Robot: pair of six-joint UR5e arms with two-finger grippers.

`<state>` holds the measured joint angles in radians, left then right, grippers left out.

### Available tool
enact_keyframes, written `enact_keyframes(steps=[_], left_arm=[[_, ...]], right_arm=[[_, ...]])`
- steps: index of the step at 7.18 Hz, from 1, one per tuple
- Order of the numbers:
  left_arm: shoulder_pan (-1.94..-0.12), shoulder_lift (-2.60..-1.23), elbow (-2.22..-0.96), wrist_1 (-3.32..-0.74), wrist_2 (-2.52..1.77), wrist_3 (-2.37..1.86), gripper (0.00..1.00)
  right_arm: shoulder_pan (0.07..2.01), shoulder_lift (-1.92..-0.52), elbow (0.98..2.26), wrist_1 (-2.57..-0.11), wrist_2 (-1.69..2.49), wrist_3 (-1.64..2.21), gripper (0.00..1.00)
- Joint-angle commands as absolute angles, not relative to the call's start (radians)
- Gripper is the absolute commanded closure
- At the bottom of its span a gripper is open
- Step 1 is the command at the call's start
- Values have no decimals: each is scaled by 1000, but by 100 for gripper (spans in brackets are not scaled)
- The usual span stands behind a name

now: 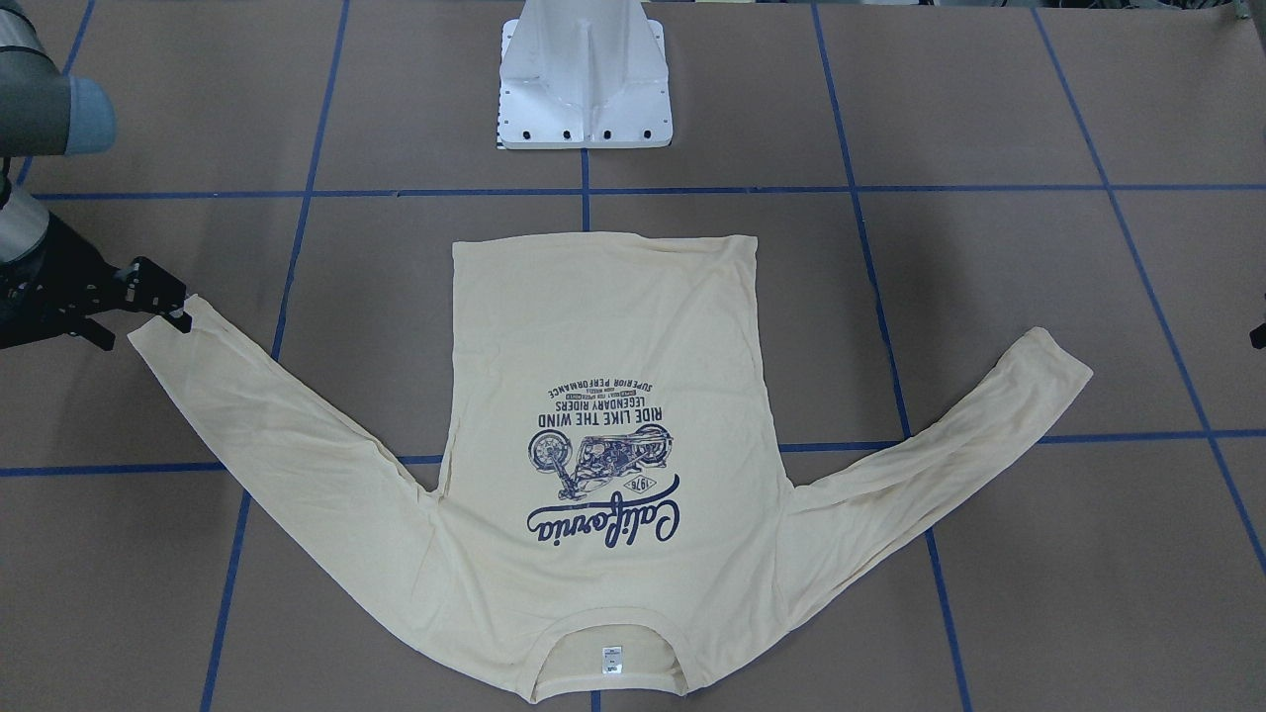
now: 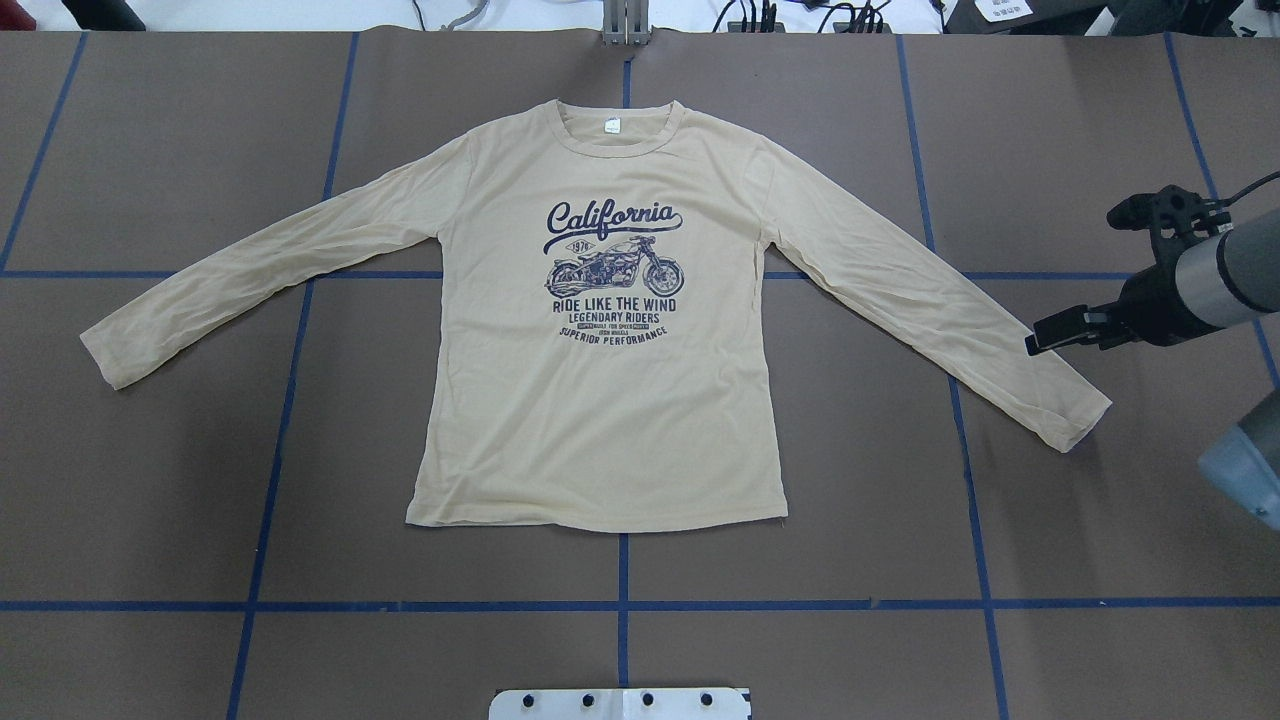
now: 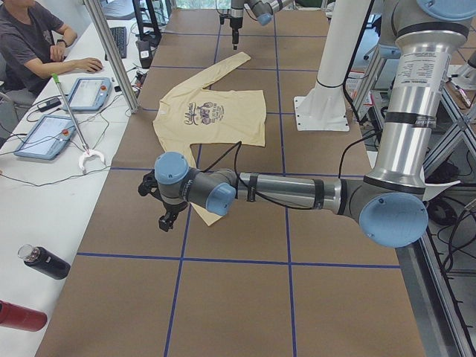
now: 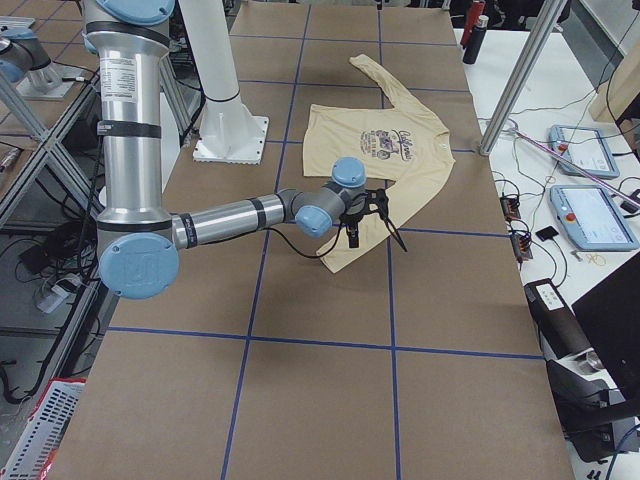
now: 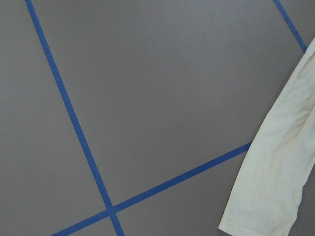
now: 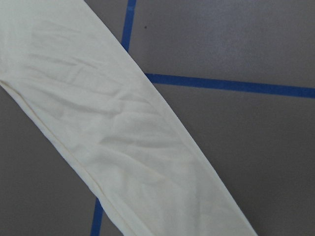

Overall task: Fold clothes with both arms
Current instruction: 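Move the right gripper down to the cuff of the nearest sleeve and grasp it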

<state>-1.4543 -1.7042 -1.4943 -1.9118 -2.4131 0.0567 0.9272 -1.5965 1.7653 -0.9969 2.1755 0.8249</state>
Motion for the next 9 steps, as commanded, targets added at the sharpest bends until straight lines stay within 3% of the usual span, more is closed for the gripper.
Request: enact_keyframes(steps=[1, 9], left_arm=[[-1454, -1703, -1499, -1914, -2416, 57, 0], [-1454, -1703, -1491, -1913, -2448, 57, 0]], right_arm=[[873, -1643, 1764, -977, 2106, 867, 0], [819, -1664, 1701, -995, 2106, 867, 0]])
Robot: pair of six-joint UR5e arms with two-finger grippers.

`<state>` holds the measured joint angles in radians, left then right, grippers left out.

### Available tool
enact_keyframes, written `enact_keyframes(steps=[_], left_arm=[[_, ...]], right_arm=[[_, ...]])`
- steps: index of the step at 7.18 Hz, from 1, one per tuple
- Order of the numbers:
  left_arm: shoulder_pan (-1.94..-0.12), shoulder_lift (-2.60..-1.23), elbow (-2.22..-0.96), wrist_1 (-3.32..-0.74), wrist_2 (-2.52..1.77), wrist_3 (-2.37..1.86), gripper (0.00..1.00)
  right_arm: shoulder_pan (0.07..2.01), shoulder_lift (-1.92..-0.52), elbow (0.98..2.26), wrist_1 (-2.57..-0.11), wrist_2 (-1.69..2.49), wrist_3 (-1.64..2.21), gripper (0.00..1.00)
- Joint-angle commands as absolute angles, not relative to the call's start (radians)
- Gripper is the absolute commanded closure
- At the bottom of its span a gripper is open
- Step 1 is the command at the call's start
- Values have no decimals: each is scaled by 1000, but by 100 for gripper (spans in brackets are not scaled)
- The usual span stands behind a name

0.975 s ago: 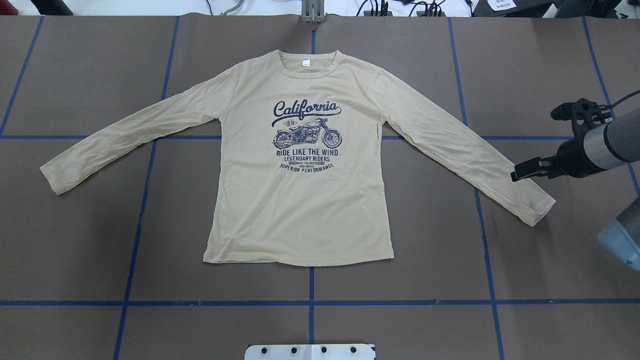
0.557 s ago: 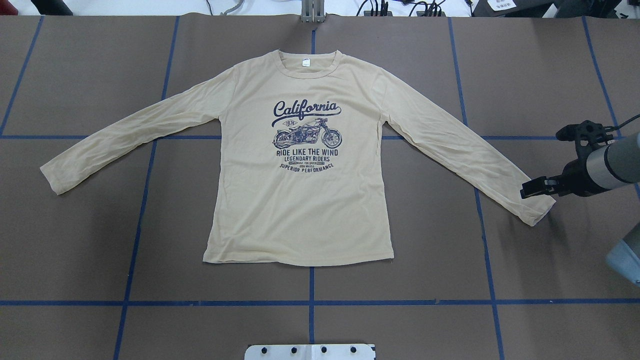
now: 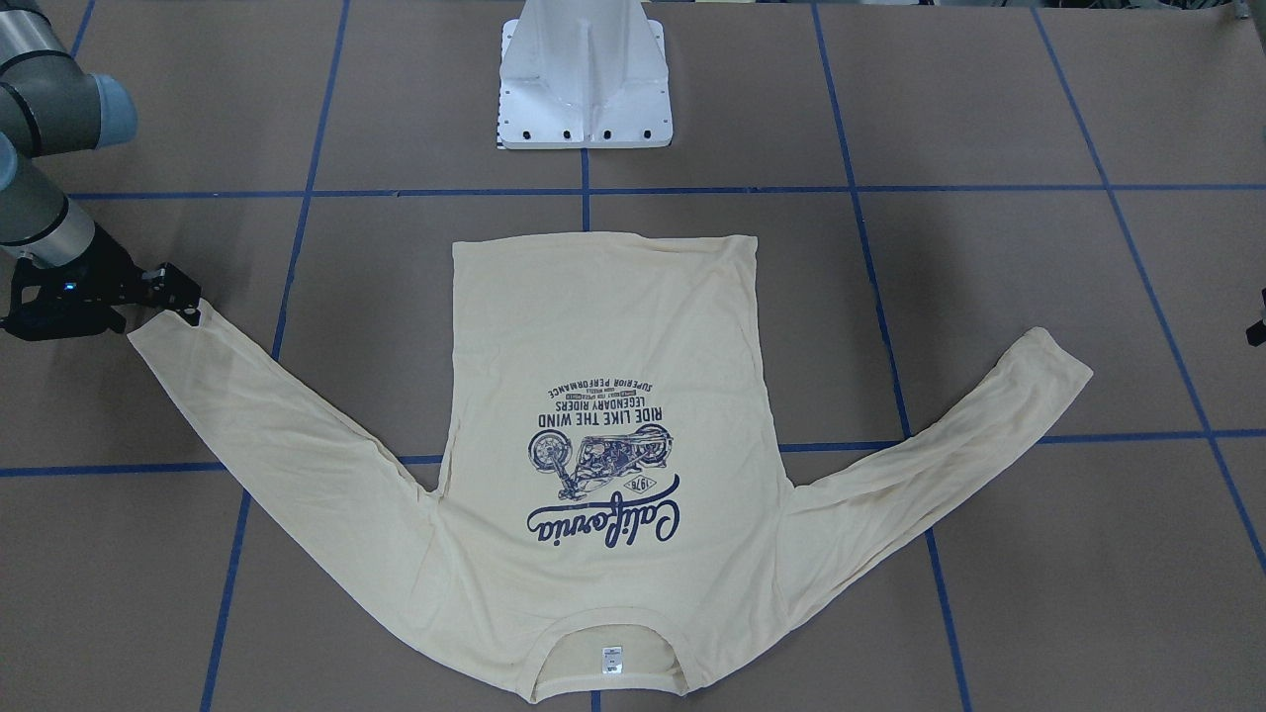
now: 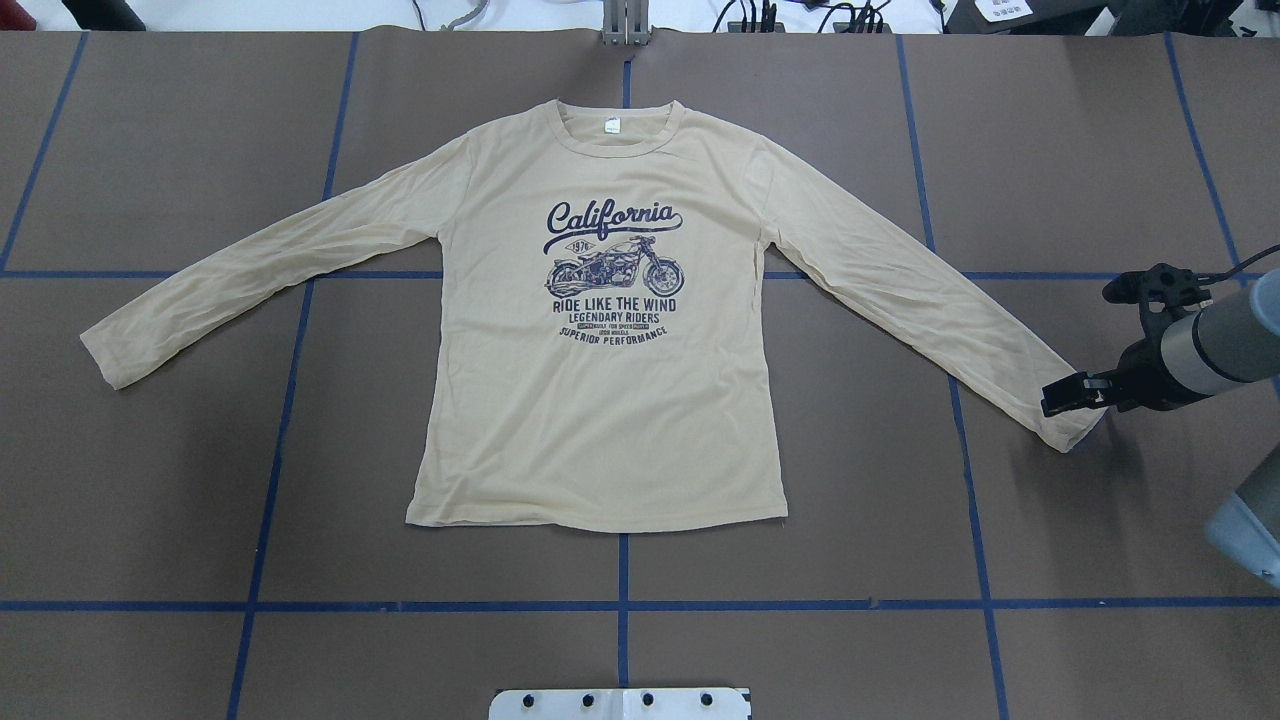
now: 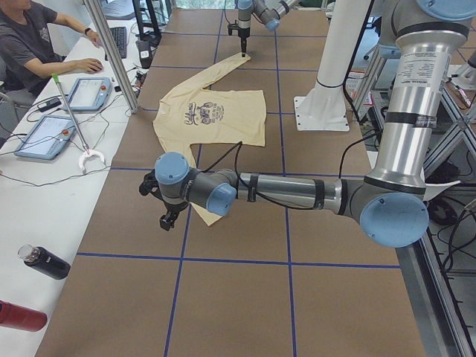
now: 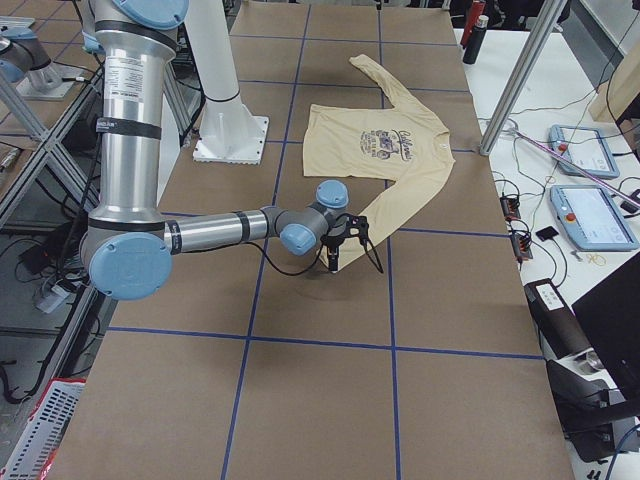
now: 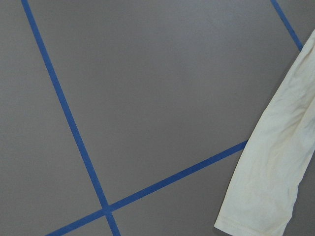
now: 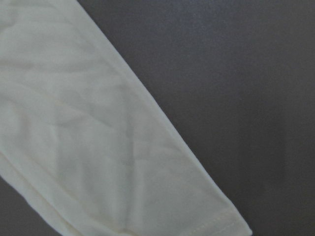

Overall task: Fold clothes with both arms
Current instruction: 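Move the right gripper down to the cuff of the nearest sleeve and grasp it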

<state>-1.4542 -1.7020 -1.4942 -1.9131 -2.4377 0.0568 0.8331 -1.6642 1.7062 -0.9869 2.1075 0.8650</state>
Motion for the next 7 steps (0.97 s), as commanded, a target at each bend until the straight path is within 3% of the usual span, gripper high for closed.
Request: enact_keyframes(steps=[1, 4, 5, 6, 7], left_arm=[[-1454, -1701, -1488, -1913, -2459, 57, 0], [-1454, -1695, -1494, -1913, -2477, 55, 0], [-1454, -1695, -1499, -1913, -2479, 55, 0], [-1454, -1695, -1497, -1913, -2479, 55, 0], [-1454, -1695, -1499, -1913, -2479, 55, 0]], right_arm=[[819, -1666, 1700, -1006, 2106, 867, 0], [821, -1674, 1700, -1009, 2109, 868, 5], [821, -1674, 1700, -1011, 2111, 870, 19], [821, -1674, 1700, -1011, 2111, 870, 26], [821, -1672, 1700, -1011, 2117, 870, 51]])
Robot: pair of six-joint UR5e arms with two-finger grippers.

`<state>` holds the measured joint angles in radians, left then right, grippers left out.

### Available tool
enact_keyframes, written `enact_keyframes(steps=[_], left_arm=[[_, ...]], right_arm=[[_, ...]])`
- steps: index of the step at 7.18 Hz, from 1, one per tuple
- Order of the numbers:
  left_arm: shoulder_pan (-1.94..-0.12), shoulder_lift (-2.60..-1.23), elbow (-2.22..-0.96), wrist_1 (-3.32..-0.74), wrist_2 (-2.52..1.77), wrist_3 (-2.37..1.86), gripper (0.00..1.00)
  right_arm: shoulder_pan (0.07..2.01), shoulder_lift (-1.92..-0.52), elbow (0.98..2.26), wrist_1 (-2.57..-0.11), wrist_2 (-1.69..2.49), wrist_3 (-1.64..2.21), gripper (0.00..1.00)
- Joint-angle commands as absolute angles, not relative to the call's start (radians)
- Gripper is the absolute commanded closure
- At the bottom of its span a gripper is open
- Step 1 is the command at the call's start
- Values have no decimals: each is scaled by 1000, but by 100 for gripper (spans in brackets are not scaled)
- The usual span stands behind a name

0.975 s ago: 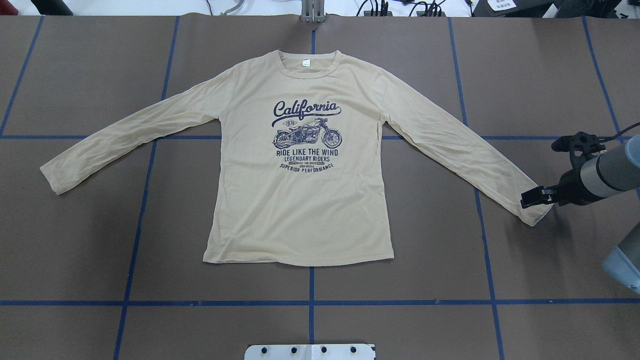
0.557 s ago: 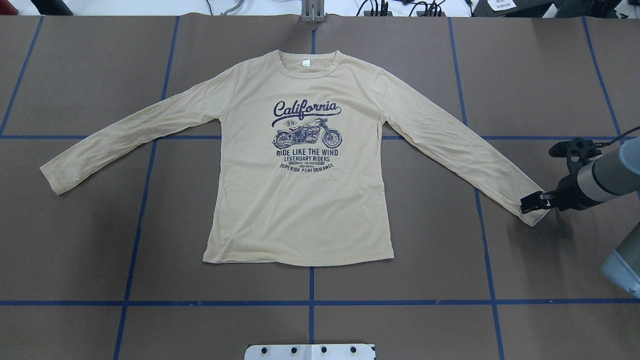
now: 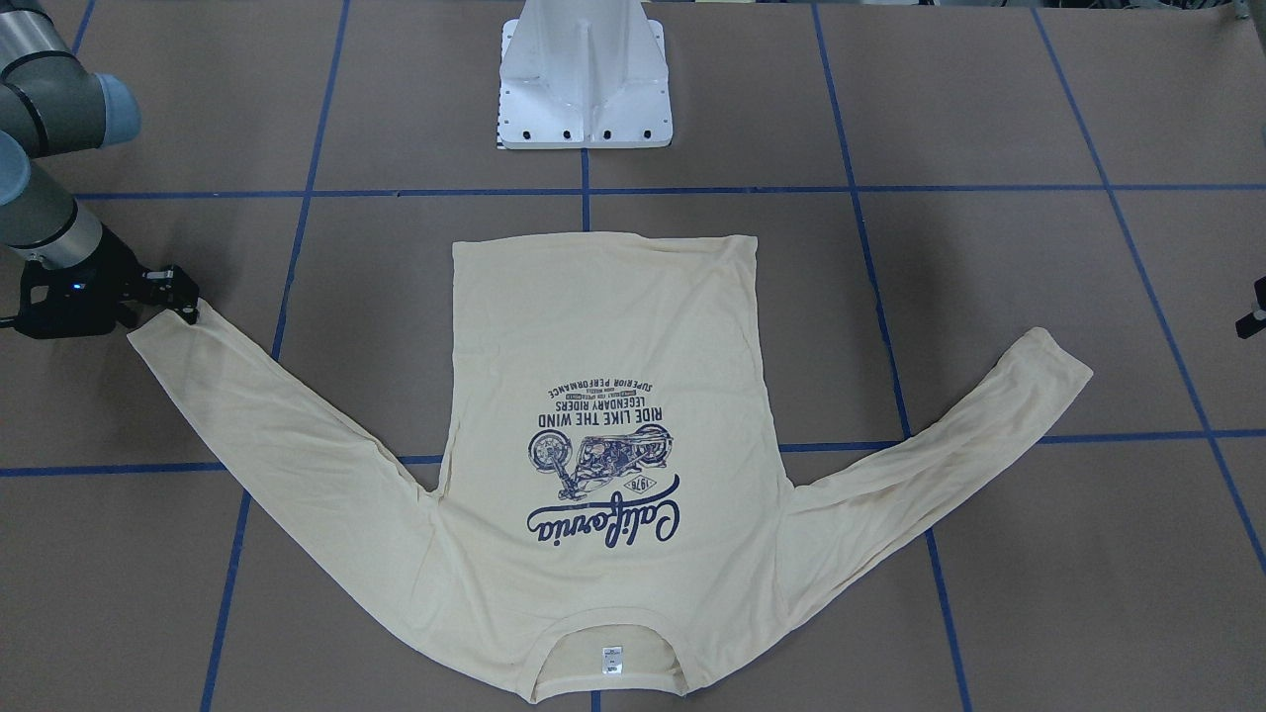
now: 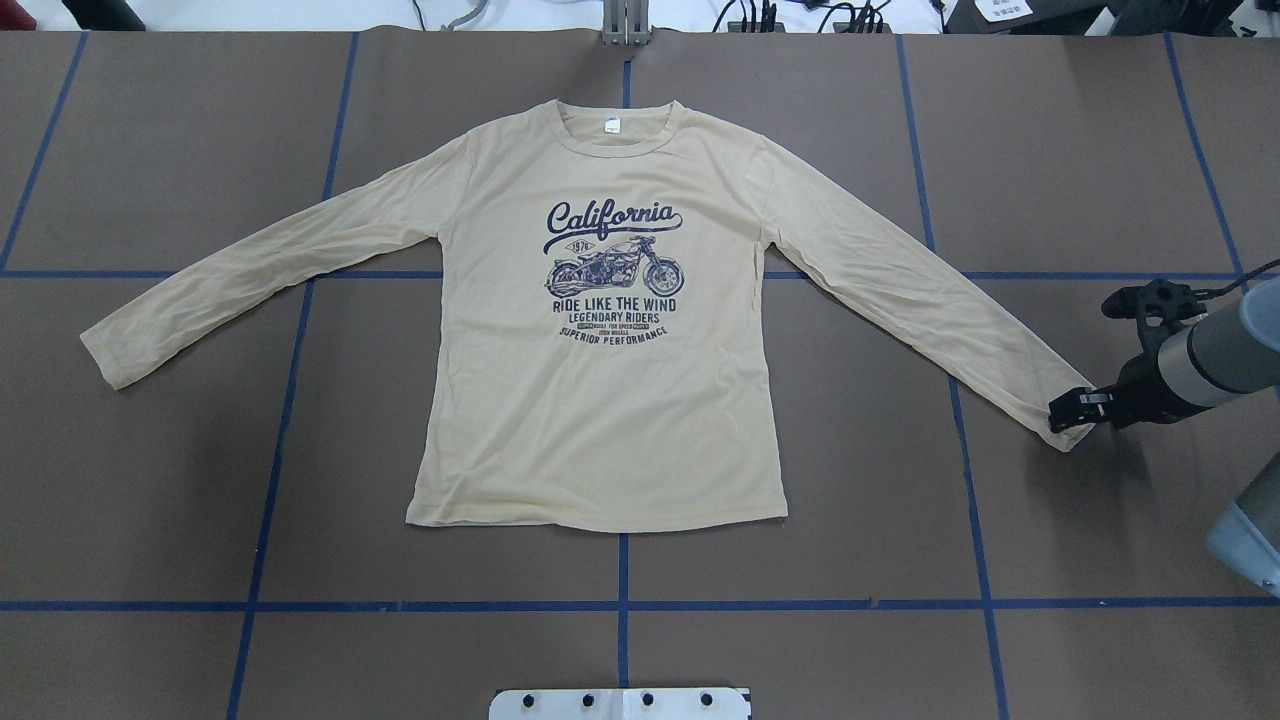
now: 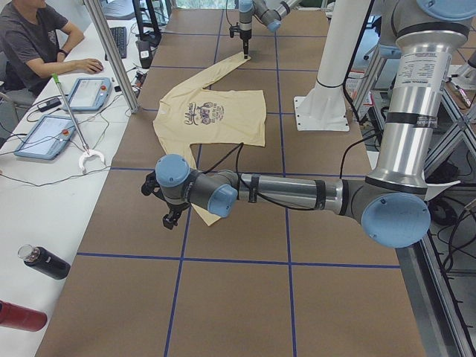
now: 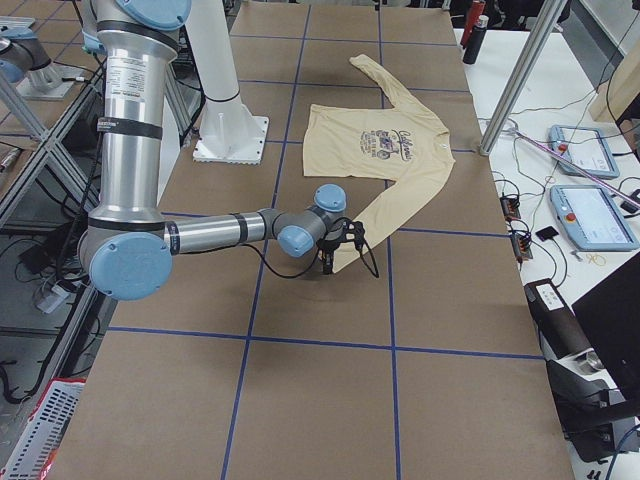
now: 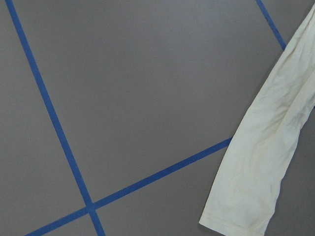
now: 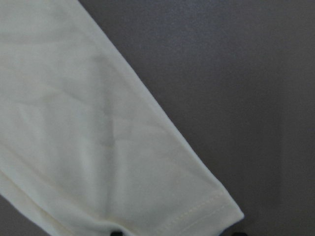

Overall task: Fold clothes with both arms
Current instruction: 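Move the right gripper down to the cuff of the nearest sleeve and grasp it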

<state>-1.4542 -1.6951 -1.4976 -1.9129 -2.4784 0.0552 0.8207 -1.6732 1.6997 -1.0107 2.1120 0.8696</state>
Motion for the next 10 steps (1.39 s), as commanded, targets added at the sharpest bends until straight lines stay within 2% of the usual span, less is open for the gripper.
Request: enact_keyframes(steps=[1, 2, 8, 10], left_arm=[[-1454, -1695, -1499, -1913, -2479, 55, 0], [-1454, -1695, -1500, -1913, -2479, 54, 0], [-1454, -1695, -1499, -1913, -2479, 35, 0], [-1454, -1695, -1499, -1913, -2479, 34, 0]], right_arm=[[821, -1669, 1698, -1011, 2118, 870, 81], [821, -1667, 1703, -1015, 2117, 883, 100], [885, -1591, 1796, -1109, 2154, 919, 100], [913, -1441, 1801, -1168, 2169, 1020, 100]])
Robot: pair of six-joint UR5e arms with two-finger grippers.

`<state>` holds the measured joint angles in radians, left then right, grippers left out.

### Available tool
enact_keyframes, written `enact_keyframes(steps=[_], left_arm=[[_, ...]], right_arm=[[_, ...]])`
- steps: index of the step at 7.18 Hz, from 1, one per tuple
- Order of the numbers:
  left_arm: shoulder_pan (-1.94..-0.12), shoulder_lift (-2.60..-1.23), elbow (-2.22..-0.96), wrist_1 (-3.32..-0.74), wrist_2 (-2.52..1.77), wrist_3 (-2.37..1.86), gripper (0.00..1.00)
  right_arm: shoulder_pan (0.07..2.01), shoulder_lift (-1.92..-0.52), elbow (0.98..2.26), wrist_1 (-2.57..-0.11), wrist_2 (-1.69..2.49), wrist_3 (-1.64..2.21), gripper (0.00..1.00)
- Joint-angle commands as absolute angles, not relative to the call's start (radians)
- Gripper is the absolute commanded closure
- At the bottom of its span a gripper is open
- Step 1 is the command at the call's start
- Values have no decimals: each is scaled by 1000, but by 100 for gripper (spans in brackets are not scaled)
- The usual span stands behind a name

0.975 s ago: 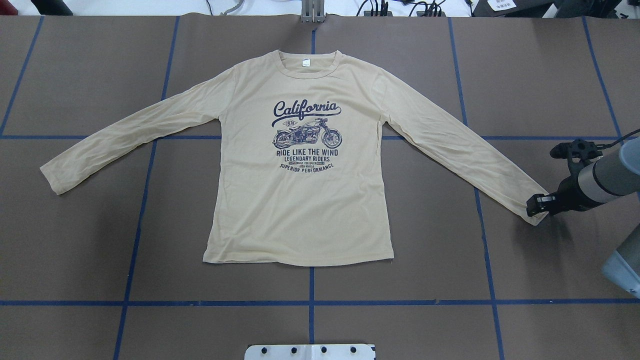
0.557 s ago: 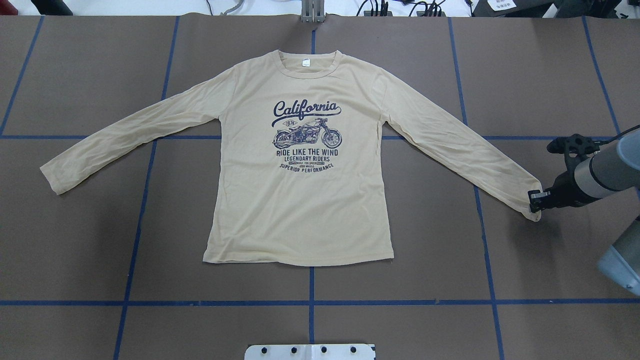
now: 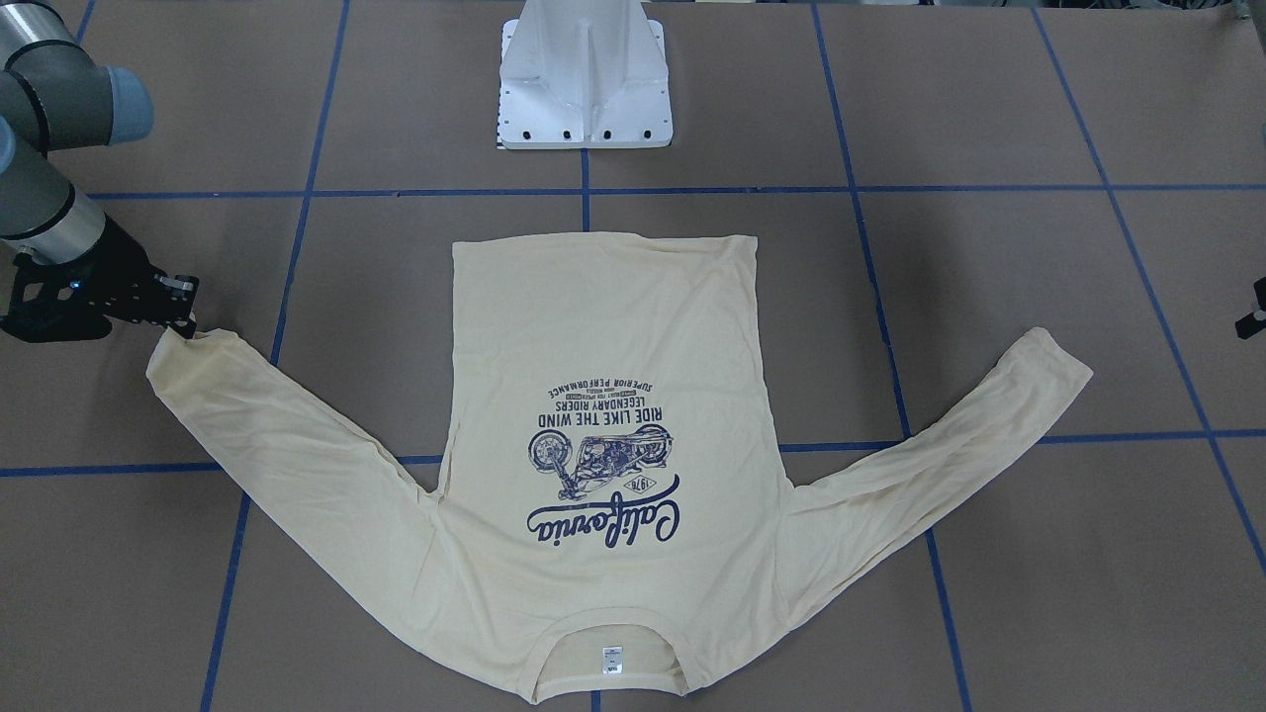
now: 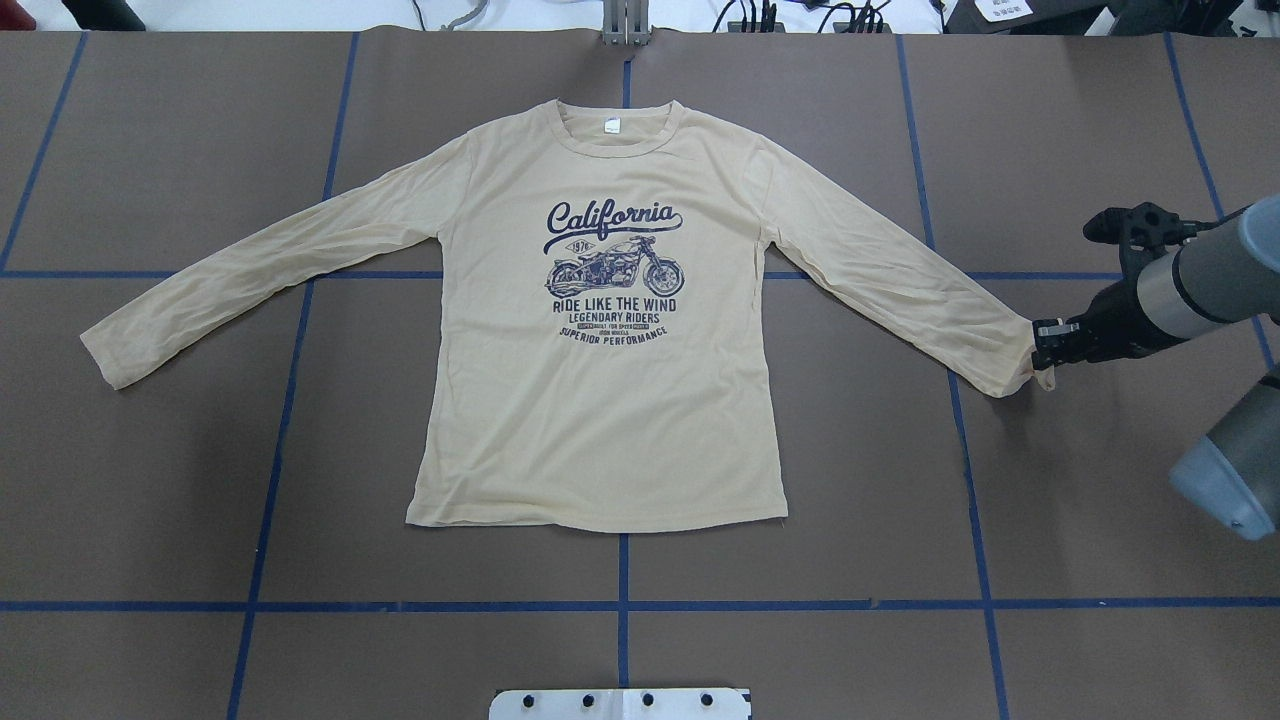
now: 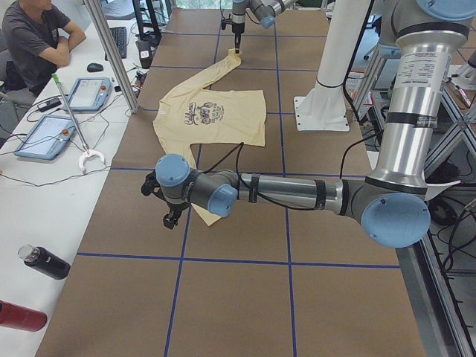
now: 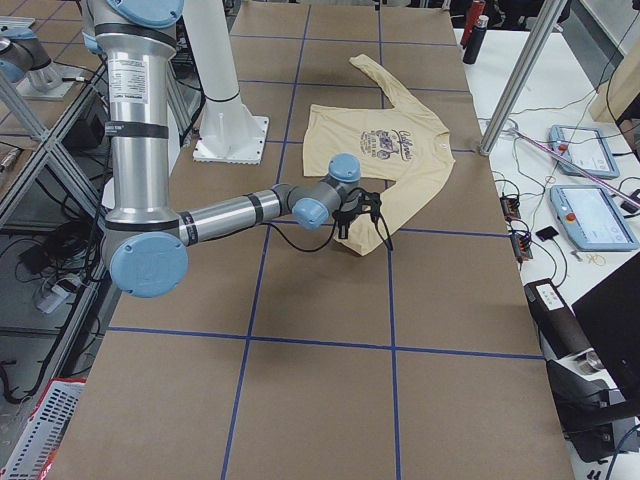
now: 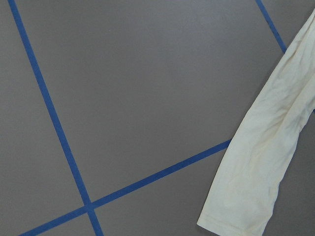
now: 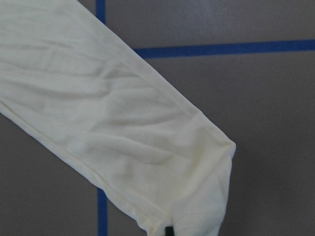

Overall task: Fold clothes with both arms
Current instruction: 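Carry the sleeve with the right gripper across the shirt toward the collar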

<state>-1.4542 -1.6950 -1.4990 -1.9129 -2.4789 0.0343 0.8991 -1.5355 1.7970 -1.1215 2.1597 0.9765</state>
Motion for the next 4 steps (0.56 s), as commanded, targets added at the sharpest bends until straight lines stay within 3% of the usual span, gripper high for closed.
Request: enact_keyframes(steps=[1, 4], left_arm=[[-1454, -1697, -1496, -1913, -2479, 34, 0], [-1454, -1698, -1493, -1913, -2477, 34, 0]], right_arm=[[913, -1298, 1798, -1303, 2177, 1022, 100], [908, -1059, 1787, -1421, 2184, 1028, 100]])
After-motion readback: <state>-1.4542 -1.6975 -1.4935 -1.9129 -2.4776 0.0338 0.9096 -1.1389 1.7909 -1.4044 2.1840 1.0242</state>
